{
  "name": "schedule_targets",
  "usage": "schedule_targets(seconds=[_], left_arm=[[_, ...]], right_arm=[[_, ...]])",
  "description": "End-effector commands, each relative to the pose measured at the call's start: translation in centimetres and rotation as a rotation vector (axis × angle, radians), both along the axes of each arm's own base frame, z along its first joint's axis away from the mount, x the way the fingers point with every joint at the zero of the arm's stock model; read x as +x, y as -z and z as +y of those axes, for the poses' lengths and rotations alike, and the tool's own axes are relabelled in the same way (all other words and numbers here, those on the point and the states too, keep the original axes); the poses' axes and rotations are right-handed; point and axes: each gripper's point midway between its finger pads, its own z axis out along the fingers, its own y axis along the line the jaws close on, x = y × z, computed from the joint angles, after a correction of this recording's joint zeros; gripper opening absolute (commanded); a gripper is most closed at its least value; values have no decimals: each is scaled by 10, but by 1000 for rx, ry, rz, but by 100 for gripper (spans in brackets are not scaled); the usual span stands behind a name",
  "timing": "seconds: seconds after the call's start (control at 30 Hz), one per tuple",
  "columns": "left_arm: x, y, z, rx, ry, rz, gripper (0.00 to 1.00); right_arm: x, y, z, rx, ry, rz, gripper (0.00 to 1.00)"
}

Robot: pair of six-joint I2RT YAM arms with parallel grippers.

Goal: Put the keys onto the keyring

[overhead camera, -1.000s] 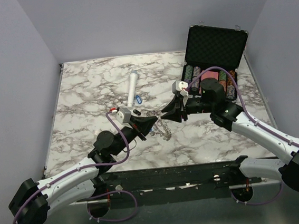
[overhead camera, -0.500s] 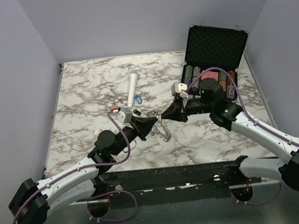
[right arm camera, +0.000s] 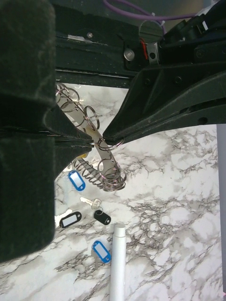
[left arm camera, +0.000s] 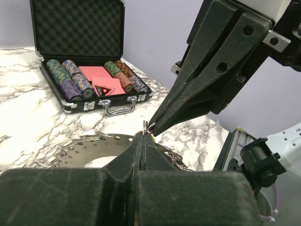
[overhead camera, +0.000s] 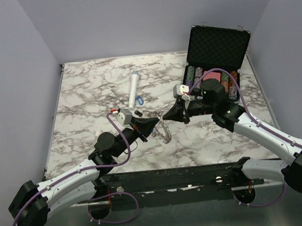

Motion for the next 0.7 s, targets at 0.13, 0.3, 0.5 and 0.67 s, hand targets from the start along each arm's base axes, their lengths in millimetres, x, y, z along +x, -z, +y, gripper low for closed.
schedule_targets(seconds=[0.13, 0.3, 0.5, 0.67], left_arm=[[-11, -40, 7, -183, 21, -91, 0], [-13, -36, 7, -180, 39, -103, 0], [-22, -14, 2, -75, 95, -132, 0], [-37, 0, 5, 14, 174, -201, 0]], right_arm=[[-24, 3, 0, -26, -127, -31, 0], [-35, 3, 0, -13, -181, -26, 11], [-32, -24, -3, 18, -139, -53, 38], [-28, -47, -9, 53, -120, -37, 43]])
